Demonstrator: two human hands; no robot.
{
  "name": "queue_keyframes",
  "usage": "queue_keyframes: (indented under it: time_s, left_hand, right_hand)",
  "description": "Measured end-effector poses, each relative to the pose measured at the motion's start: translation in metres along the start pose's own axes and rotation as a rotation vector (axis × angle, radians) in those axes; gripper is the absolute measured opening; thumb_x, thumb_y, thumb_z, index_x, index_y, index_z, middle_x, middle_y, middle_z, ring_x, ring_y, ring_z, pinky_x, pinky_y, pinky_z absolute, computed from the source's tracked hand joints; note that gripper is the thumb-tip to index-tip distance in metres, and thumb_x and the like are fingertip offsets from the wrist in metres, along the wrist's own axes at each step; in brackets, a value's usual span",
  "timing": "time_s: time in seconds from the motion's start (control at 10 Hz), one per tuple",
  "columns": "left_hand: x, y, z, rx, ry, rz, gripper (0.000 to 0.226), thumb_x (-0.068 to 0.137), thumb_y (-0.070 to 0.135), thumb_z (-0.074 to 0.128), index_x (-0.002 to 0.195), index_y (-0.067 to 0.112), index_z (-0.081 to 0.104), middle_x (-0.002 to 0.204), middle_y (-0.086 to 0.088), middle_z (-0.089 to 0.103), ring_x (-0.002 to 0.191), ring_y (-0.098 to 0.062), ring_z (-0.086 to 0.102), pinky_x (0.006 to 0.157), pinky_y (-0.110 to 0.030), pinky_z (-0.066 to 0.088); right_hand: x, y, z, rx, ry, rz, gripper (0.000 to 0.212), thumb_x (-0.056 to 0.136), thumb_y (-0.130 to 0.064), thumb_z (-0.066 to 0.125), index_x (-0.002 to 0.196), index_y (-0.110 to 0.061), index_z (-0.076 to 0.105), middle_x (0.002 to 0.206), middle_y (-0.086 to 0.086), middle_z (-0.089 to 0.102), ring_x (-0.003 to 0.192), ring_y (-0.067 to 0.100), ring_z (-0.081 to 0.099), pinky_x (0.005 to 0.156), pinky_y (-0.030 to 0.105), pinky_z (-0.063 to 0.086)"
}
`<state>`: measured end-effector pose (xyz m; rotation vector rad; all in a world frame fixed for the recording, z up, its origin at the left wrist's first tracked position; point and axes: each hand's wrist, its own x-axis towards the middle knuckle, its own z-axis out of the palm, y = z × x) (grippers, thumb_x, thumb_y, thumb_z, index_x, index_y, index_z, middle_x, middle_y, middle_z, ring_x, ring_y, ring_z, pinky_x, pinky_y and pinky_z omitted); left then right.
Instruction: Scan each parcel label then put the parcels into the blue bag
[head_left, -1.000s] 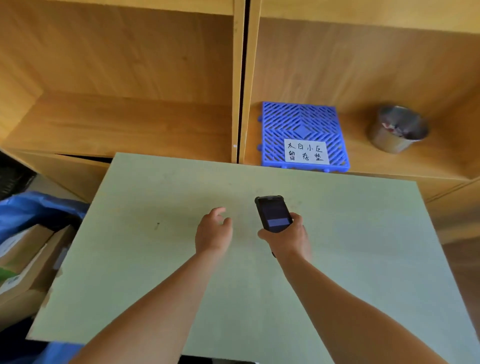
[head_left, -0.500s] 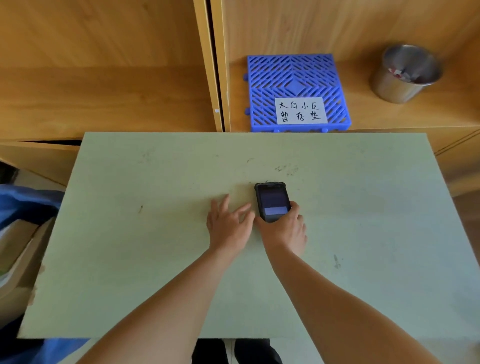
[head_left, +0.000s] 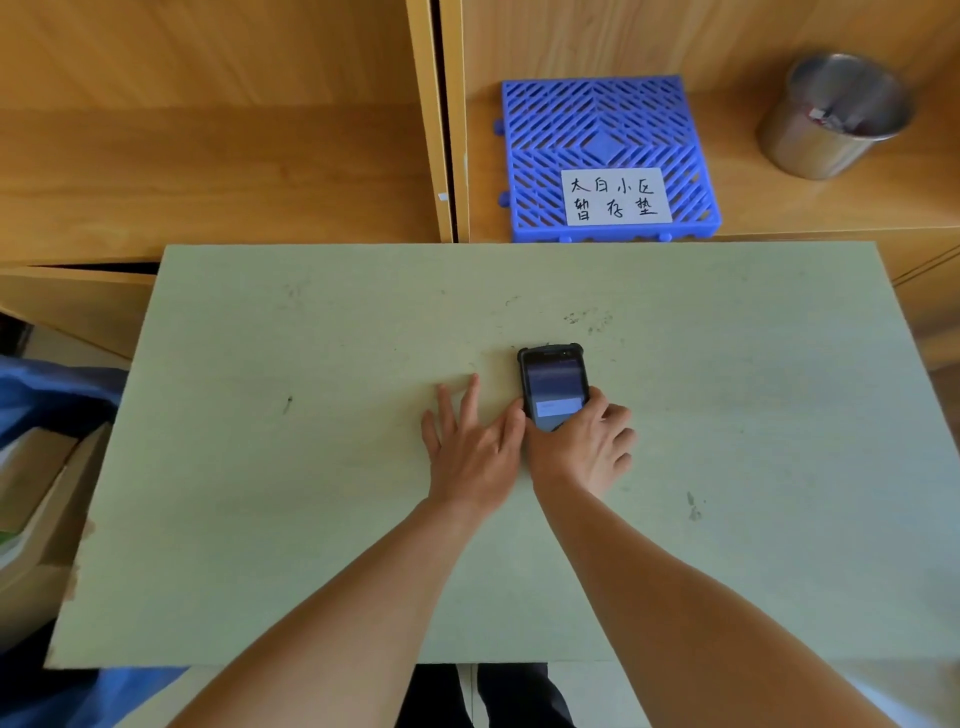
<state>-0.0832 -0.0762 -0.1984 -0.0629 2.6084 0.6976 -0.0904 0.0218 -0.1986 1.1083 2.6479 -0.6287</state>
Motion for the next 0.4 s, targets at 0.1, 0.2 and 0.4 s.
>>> queue_keyframes:
  time_s: [0.1,0.2,0.4]
  left_hand:
    - [0.001,-0.004,-0.002,-0.005,0.05,0.016,0.042,0.103,0.047,0.032,0.142,0.046,0.047,0.166,0.003,0.011,0.153,-0.027,-0.006,0.122,-0.046,-0.001]
    - [0.005,-0.009,-0.012,-0.081,0.094,0.009,0.046,0.099,0.04,0.046,0.145,0.035,0.048,0.157,0.003,0.033,0.149,-0.02,0.016,0.121,-0.04,0.014]
    - [-0.006,-0.012,-0.052,-0.414,0.192,-0.116,0.054,0.093,0.029,0.051,0.146,0.035,0.04,0.133,0.006,0.051,0.115,-0.017,0.054,0.094,-0.033,0.046]
  right_hand:
    - [0.0,0.0,-0.003,-0.054,-0.019,-0.018,0.089,0.077,-0.062,0.075,0.146,-0.021,0.034,0.14,0.006,0.036,0.123,0.03,0.038,0.097,0.036,0.032]
    - [0.0,0.002,-0.008,-0.064,-0.049,-0.051,0.1,0.075,-0.067,0.073,0.151,-0.022,0.027,0.139,0.007,0.037,0.124,0.031,0.038,0.099,0.036,0.032]
    - [-0.009,0.002,-0.04,0.051,-0.047,-0.065,0.1,0.081,-0.057,0.073,0.158,-0.026,0.018,0.144,0.009,0.037,0.129,0.032,0.036,0.104,0.04,0.031]
